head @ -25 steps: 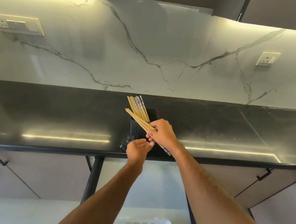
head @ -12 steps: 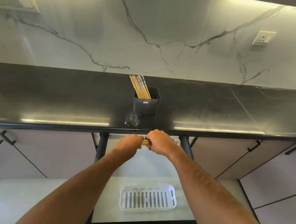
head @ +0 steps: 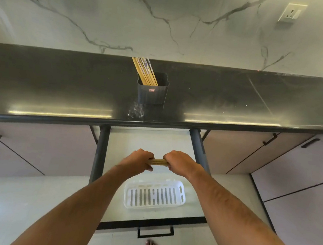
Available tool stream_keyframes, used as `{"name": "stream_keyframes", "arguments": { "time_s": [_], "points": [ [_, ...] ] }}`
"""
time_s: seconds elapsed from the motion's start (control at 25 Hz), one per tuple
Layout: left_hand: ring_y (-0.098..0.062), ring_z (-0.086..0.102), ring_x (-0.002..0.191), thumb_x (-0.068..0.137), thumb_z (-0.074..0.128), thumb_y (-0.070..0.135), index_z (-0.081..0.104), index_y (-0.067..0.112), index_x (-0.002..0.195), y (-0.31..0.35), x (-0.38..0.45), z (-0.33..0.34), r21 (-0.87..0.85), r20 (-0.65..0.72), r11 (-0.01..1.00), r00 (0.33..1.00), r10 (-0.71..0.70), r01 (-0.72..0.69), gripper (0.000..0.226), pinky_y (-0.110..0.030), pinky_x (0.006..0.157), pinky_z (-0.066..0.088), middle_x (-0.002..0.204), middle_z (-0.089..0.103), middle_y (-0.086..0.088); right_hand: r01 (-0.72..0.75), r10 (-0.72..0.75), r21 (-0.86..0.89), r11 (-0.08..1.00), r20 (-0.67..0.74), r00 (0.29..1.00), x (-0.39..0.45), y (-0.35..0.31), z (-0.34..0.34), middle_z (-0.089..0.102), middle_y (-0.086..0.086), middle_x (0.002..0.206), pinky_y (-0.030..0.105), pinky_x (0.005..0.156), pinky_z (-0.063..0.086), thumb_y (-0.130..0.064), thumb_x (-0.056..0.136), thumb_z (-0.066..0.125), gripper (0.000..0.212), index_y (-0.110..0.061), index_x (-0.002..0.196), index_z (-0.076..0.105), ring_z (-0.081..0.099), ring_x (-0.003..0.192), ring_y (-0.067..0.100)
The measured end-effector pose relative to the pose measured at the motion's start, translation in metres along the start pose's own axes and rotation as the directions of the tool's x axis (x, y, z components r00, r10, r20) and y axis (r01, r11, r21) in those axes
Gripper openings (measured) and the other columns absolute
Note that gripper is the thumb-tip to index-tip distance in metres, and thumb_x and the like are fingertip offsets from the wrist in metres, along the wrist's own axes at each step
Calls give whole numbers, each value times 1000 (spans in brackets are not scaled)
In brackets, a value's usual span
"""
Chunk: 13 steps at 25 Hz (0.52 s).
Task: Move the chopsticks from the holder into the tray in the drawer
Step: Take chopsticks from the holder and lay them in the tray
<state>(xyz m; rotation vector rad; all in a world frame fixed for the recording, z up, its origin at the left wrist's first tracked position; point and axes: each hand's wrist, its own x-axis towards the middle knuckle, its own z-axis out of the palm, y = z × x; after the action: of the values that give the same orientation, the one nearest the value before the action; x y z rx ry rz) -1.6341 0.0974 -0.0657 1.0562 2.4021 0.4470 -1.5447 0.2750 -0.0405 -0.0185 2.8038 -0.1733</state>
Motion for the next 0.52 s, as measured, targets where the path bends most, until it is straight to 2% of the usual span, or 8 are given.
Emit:
{"name": "stream_keyframes", "arguments": {
  "time_s": [0.12,0.24,0.32,0.4,0.52],
  "points": [
    [-19,63,77,96,60,13,67,23,96,-3,-2,34,87,33,996,999,11,-14,12,-40,76,59,85,66,2,-10,9,28,1000,23,1000,-13,8,29,66,12,88,31,62,37,-2,93,57,10,-11,93,63,55,70,24],
    [-17,63,75,95,57,6,66,23,94,-6,-9,69,163,47,987,999,-6,-1,19,-37,73,60,86,66,2,-4,2,42,999,29,1000,-21,9,64,67,8,85,21,57,34,-1,94,57,13,-12,92,64,57,68,19],
    [-18,61,73,94,56,1,66,21,95,-8,-14,88,168,33,985,999,-40,34,23,-34,70,58,87,66,1,-13,13,48,999,20,1000,-21,8,85,68,7,85,22,61,45,-1,93,58,14,-13,95,65,63,71,20],
    [-20,61,74,92,54,-2,65,21,95,-13,-18,104,173,14,981,996,-92,89,26,-36,69,57,87,66,-1,-18,18,47,999,5,1000,-17,7,103,69,7,89,30,71,57,-1,93,61,16,-14,101,67,67,74,21],
    [-24,64,76,92,55,2,64,23,97,-21,-21,124,159,4,978,991,-137,135,23,-37,71,57,87,68,-1,-5,5,32,999,5,1000,-10,4,125,71,7,93,34,76,60,-1,92,62,20,-12,107,67,70,78,22]
  ]
}}
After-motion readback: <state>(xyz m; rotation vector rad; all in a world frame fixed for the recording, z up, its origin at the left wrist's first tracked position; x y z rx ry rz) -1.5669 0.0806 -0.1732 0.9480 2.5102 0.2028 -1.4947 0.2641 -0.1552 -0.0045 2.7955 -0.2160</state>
